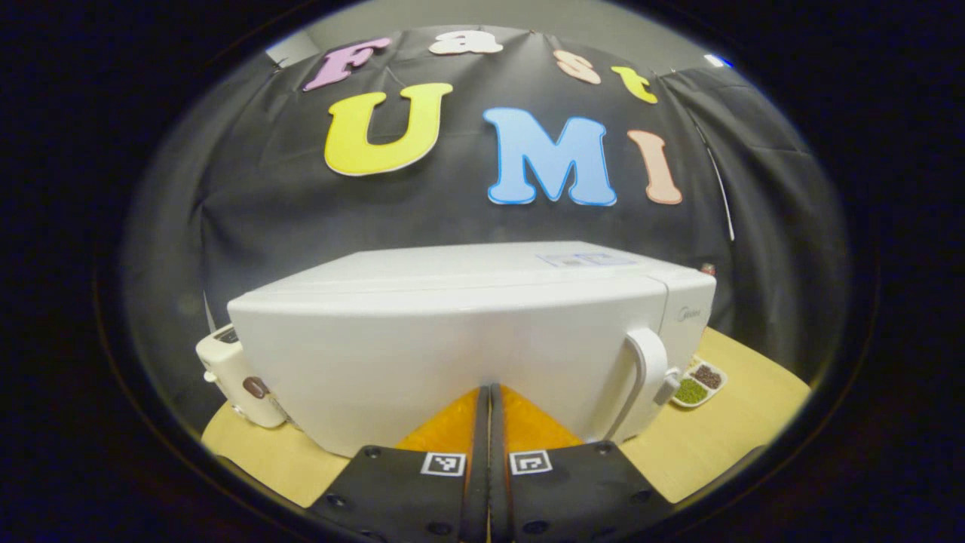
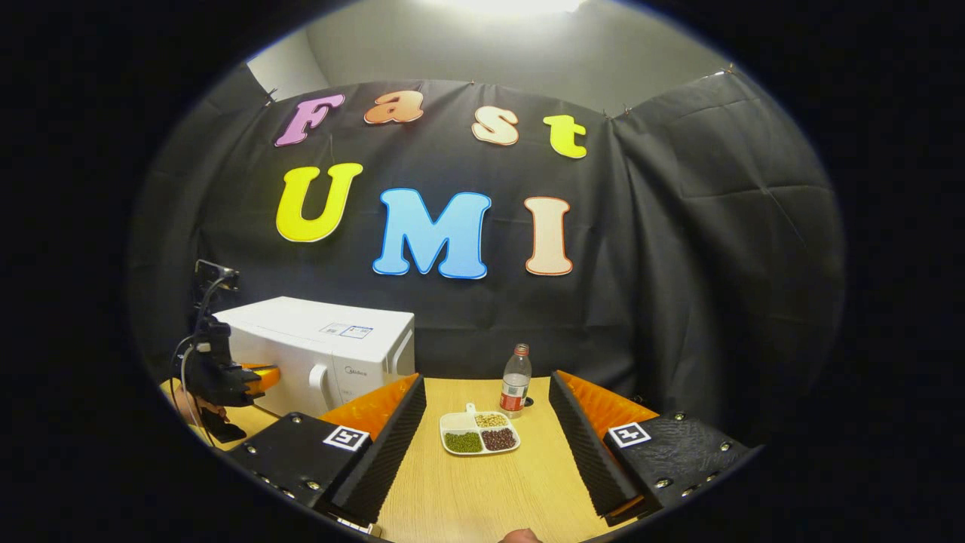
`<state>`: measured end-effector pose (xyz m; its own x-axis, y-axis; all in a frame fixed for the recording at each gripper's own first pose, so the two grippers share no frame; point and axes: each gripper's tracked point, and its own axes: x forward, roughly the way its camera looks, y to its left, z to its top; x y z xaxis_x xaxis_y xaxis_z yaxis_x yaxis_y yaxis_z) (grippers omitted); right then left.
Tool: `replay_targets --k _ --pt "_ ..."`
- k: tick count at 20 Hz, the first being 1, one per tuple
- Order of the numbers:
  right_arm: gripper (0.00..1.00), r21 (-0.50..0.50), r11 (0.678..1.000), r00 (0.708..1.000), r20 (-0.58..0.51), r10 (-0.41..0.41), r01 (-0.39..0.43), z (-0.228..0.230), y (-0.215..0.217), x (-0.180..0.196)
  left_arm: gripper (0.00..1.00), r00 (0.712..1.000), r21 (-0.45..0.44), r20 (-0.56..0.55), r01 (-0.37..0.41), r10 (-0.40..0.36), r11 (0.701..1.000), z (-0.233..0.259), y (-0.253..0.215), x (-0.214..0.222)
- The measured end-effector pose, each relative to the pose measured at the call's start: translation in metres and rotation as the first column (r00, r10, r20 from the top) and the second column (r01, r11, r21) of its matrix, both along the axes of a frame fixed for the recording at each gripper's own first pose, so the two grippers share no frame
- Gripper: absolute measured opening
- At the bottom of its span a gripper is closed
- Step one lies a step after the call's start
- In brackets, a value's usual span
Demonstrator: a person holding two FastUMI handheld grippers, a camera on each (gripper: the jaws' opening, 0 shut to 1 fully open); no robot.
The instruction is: Open the microwave oven with the left hand, put the food in, and close the microwave oven.
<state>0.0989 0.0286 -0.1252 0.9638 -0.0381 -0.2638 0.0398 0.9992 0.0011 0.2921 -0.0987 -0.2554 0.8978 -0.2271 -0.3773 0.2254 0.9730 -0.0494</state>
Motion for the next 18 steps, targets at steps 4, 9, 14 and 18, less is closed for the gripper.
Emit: replay_targets --k 4,9,14,18 --pt "0.99 0.019 0.998 0.998 0.028 0.06 -0.06 0.013 0.011 -0.015 0.11 0.998 -0.037 0.055 -0.034 0.036 0.999 0.039 -0.002 -0.014" --pt "0.99 0.044 0.99 0.989 0.072 0.128 -0.131 0.03 0.01 -0.039 0.02 0.987 -0.068 0.151 -0.051 0.061 0.996 0.109 -0.001 -0.077" --pt "0.99 0.092 0.979 0.981 0.09 0.174 -0.182 0.037 0.004 -0.071 0.07 0.974 -0.059 0.203 -0.094 0.104 0.994 0.153 0.006 -0.142" --pt "0.99 0.114 0.969 0.972 0.106 0.208 -0.219 0.043 0.001 -0.092 0.07 0.964 -0.066 0.224 -0.134 0.145 0.989 0.179 0.014 -0.193"
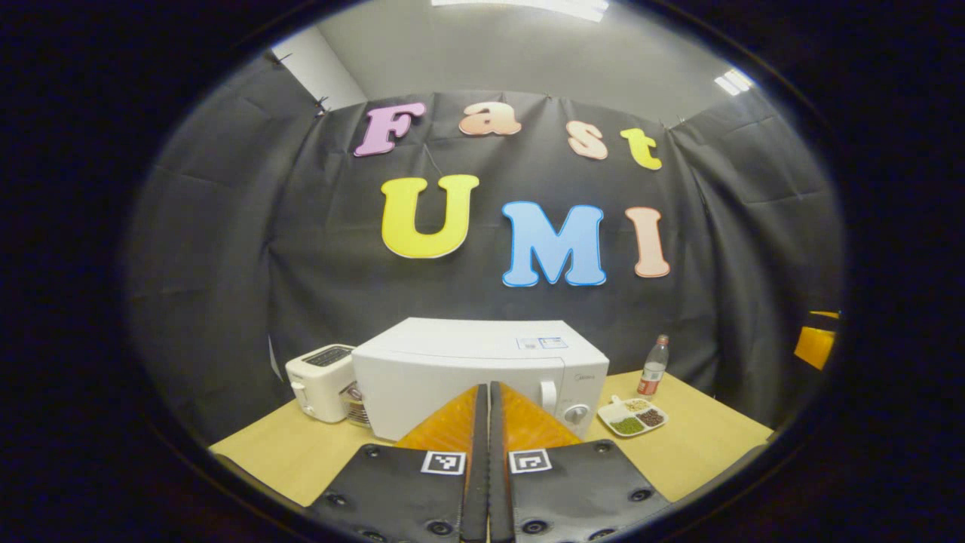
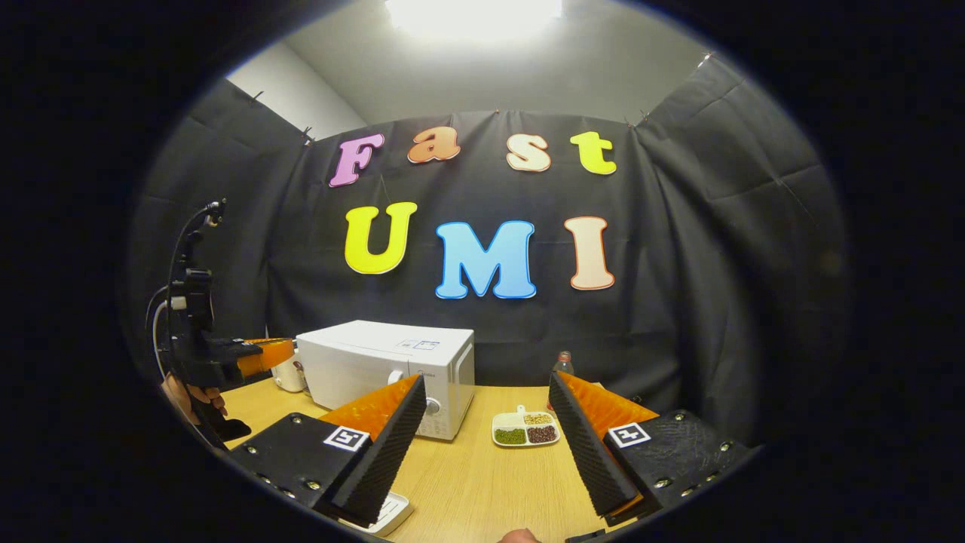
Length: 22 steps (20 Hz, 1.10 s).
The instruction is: Open the microwave oven with the left hand, put the food in, and close the microwave oven.
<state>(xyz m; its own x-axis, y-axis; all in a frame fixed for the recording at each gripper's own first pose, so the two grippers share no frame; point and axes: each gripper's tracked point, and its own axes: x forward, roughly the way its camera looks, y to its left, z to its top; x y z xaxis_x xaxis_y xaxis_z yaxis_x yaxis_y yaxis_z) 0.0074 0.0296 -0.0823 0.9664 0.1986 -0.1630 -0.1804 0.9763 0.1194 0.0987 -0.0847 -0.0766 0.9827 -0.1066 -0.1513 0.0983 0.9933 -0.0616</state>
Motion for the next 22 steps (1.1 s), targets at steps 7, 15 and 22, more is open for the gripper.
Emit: replay_targets --k 7,15,22 --pt "0.99 0.036 0.999 1.0 0.027 0.008 -0.009 0.014 0.009 -0.014 0.07 0.998 0.031 0.064 -0.02 0.018 0.999 0.044 0.024 -0.056" --pt "0.99 0.032 0.999 0.999 0.034 0.0 -0.001 0.023 0.034 -0.026 0.18 0.996 0.049 0.085 -0.045 0.04 0.998 0.049 0.061 -0.087" --pt "0.99 0.011 1.0 0.999 0.043 -0.002 0.001 0.031 0.052 -0.032 0.8 0.995 0.021 0.083 -0.058 0.056 0.998 0.045 0.082 -0.096"
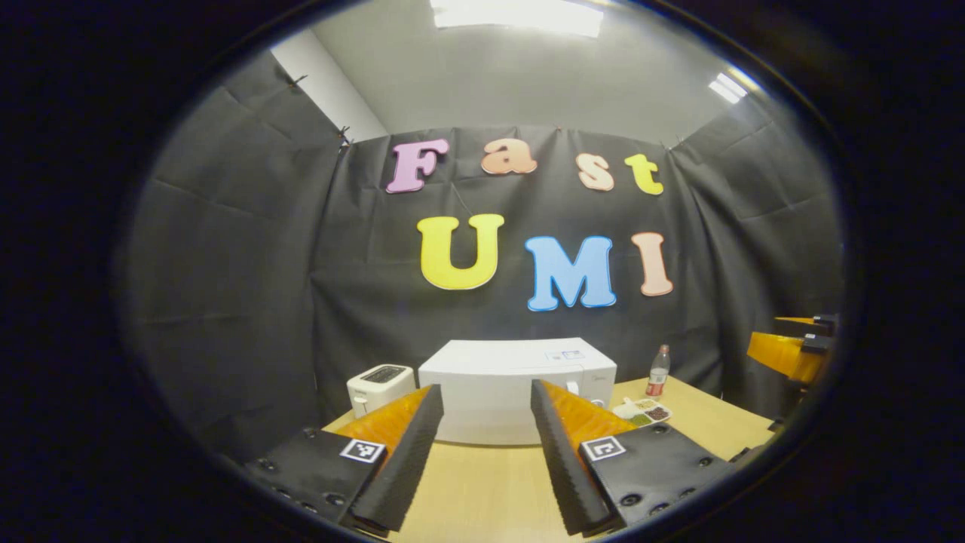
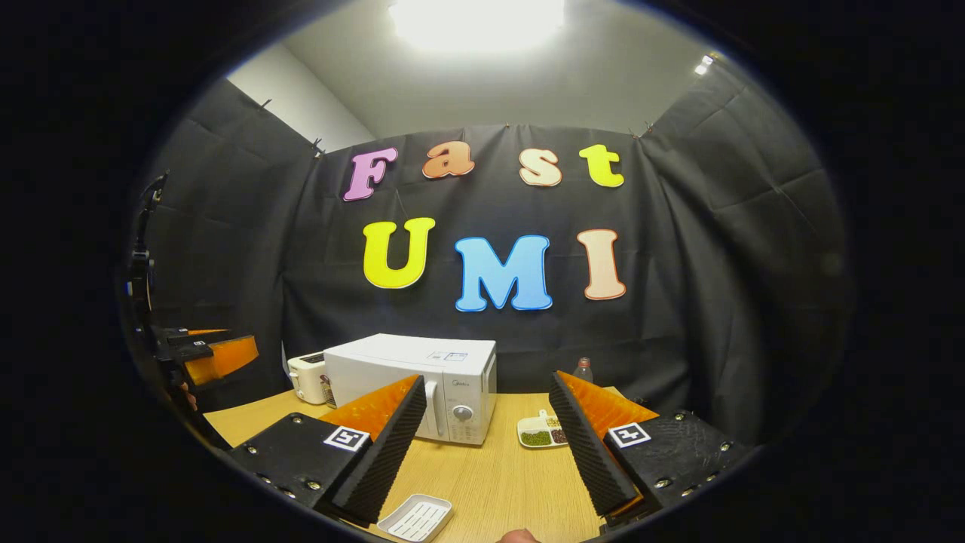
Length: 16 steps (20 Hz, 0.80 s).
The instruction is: Open the microwave oven with the left hand, put the food in, and close the microwave oven.
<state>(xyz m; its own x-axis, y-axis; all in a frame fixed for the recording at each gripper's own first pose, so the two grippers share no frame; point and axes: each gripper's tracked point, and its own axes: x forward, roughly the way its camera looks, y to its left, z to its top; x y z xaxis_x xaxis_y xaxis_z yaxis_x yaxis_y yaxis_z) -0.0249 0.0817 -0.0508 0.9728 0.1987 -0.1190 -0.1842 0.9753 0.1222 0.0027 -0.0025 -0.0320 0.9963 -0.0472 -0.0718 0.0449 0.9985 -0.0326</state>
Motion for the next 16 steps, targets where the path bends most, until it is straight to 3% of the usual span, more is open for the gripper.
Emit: replay_targets --k 3,5,13,16 --pt "0.99 -0.008 1.0 1.0 0.007 -0.002 0.002 0.004 0.005 0.0 0.84 1.0 -0.007 0.006 -0.004 0.004 1.0 0.0 0.007 -0.001" --pt "0.99 -0.002 1.0 1.0 0.006 -0.007 0.007 0.005 0.007 0.0 1.0 1.0 0.003 0.021 -0.021 0.021 1.0 0.004 0.015 0.0" --pt "0.99 0.002 1.0 1.0 -0.01 -0.024 0.024 0.004 0.015 0.0 0.95 0.999 0.021 0.025 -0.033 0.032 0.999 0.0 0.027 -0.002" --pt "0.99 -0.006 1.0 1.0 -0.004 -0.025 0.025 0.007 0.016 0.002 0.99 0.999 0.018 0.03 -0.036 0.035 0.999 0.001 0.031 0.0"
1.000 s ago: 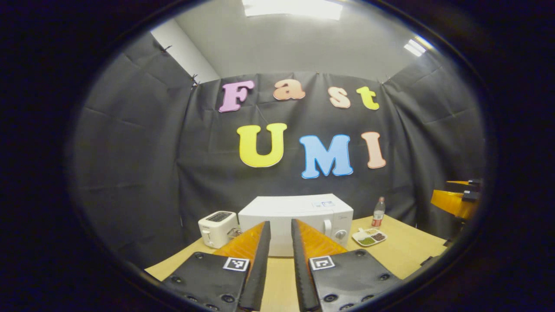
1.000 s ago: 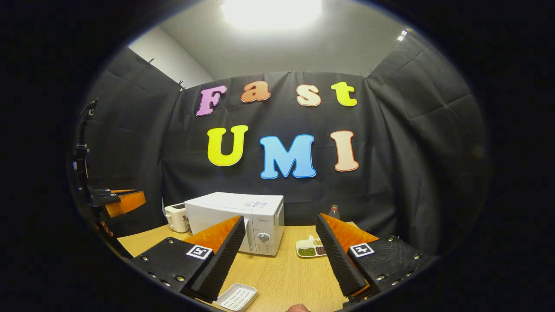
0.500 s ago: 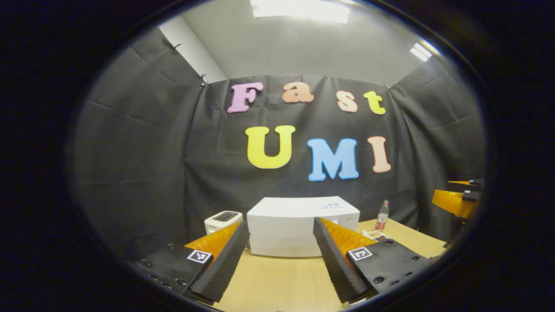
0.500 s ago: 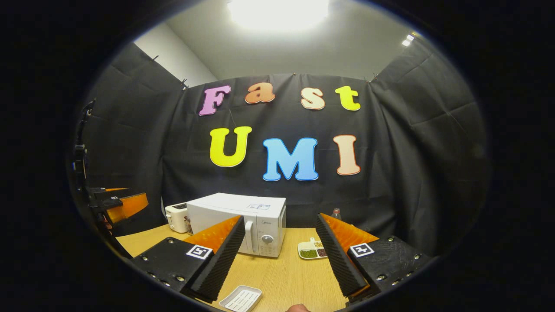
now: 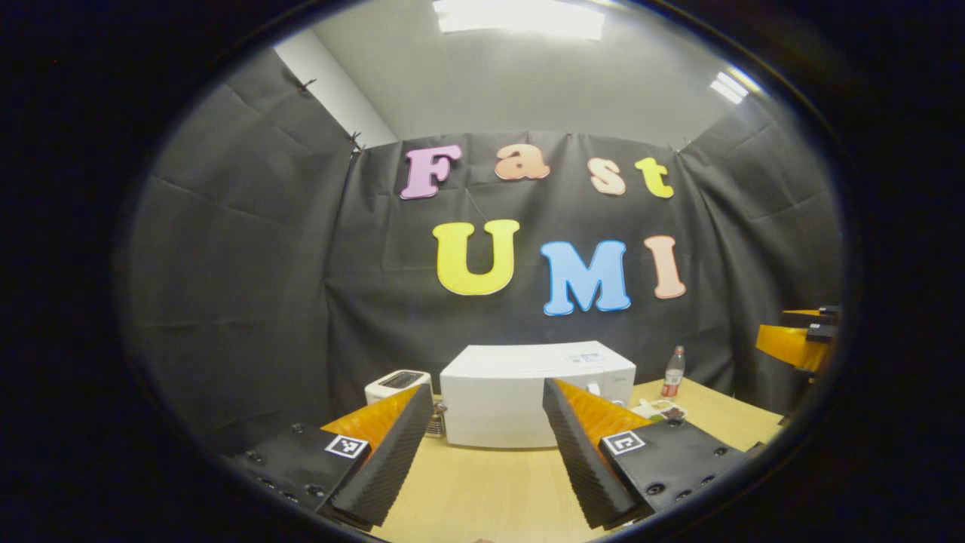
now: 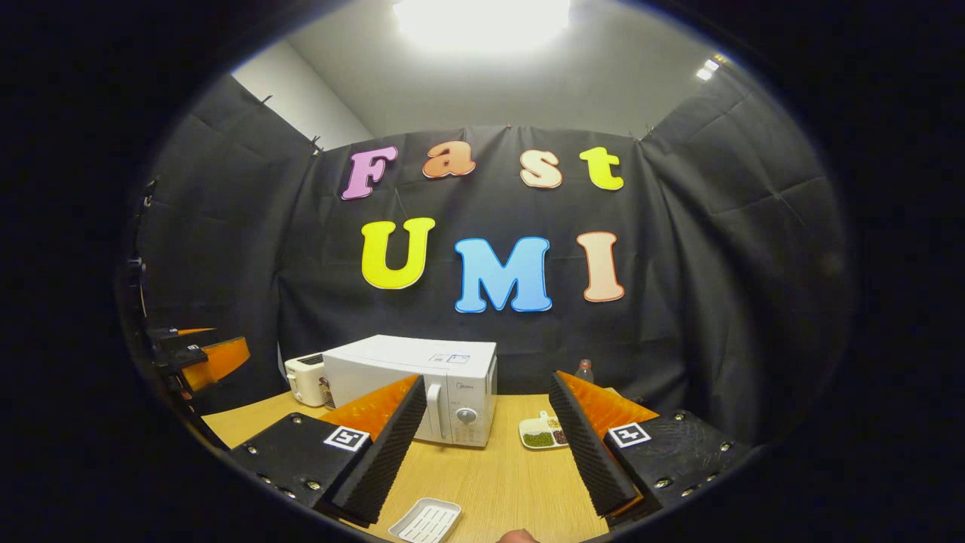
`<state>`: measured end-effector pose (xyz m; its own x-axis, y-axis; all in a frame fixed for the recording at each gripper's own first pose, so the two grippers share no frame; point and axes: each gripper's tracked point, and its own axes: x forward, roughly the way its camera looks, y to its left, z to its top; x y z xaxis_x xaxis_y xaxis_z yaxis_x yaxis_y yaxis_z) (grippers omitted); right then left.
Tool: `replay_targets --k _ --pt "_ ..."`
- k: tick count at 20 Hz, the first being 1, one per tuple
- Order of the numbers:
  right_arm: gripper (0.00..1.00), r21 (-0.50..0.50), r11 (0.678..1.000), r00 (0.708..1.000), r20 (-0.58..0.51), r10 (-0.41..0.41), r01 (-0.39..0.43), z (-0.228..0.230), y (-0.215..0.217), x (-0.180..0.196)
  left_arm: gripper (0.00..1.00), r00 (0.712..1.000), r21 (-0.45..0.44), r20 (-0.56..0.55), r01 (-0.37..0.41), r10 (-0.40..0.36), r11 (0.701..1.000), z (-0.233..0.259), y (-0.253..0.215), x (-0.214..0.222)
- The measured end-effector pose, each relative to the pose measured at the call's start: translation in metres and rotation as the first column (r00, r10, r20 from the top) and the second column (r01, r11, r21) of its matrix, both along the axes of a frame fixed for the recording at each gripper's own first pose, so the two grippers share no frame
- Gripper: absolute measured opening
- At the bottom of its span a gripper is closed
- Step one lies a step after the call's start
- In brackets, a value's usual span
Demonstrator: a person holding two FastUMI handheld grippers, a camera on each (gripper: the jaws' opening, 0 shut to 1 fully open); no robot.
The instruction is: Open the microwave oven with the left hand, put the food in, and close the microwave oven.
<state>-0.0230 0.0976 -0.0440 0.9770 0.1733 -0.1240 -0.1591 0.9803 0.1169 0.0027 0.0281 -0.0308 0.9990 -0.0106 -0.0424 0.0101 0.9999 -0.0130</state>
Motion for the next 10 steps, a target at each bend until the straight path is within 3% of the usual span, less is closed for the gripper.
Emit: replay_targets --k 10 --pt "0.99 -0.002 1.0 1.0 0.016 -0.01 0.011 0.007 0.0025 0.0039 0.99 0.999 0.025 0.041 -0.002 0.001 1.0 0.0114 0.0029 0.0043"
